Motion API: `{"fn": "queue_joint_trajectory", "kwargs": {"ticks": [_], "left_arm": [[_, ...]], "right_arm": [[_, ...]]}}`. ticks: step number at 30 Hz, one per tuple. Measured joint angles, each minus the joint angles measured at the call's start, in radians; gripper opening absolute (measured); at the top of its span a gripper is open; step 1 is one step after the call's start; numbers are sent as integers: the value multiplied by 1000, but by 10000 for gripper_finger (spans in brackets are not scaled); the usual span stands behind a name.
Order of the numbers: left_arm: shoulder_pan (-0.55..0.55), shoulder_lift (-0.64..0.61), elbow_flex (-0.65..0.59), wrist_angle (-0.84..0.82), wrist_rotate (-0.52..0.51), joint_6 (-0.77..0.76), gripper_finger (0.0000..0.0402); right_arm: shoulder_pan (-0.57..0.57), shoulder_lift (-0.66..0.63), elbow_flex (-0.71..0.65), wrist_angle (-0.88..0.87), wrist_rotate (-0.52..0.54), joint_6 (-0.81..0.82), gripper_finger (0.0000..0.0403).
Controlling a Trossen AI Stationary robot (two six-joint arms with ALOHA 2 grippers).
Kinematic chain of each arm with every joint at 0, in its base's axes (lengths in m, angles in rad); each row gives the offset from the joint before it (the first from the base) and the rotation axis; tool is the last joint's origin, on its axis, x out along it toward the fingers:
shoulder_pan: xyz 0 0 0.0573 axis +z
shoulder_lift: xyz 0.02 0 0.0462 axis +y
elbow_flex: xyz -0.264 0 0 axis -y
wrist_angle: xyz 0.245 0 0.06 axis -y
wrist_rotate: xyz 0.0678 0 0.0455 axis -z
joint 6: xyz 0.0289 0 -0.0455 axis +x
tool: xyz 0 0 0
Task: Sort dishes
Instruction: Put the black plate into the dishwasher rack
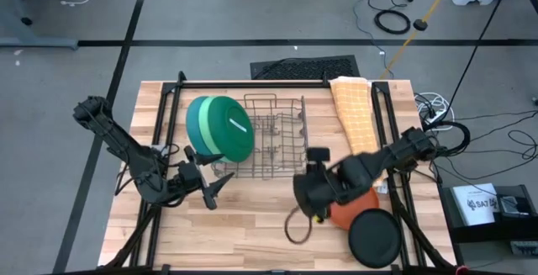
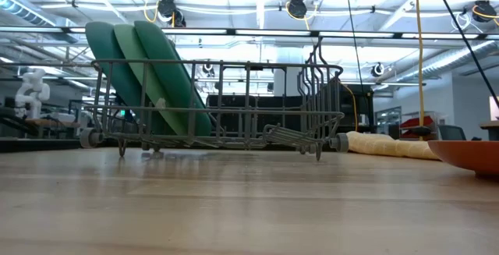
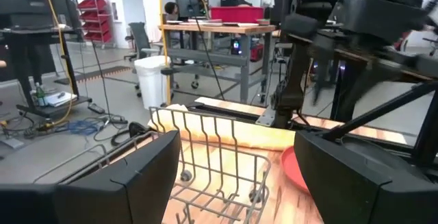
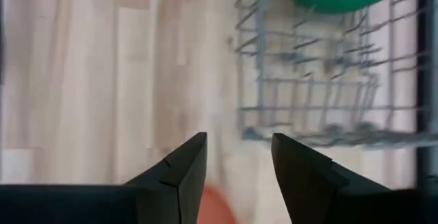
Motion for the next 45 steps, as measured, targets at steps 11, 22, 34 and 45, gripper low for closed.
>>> {"fn": "queue_joint_trajectory", "kwargs": {"ticks": [11,22,34,45], "left_arm": [[1,0,0,-5,1,27,299],[49,-8,0,52,3,130,299],[126,-9,0,154,158,183,299],[133,-9,0,152,158,183,299]], "right_arm": [[220,0,-255,49,-196,677,157],[403,0,-419,210,-359,1282,185],[457,1,-617,417,-353,1516,225],[456,1,-739,512,-359,1595,193]]}}
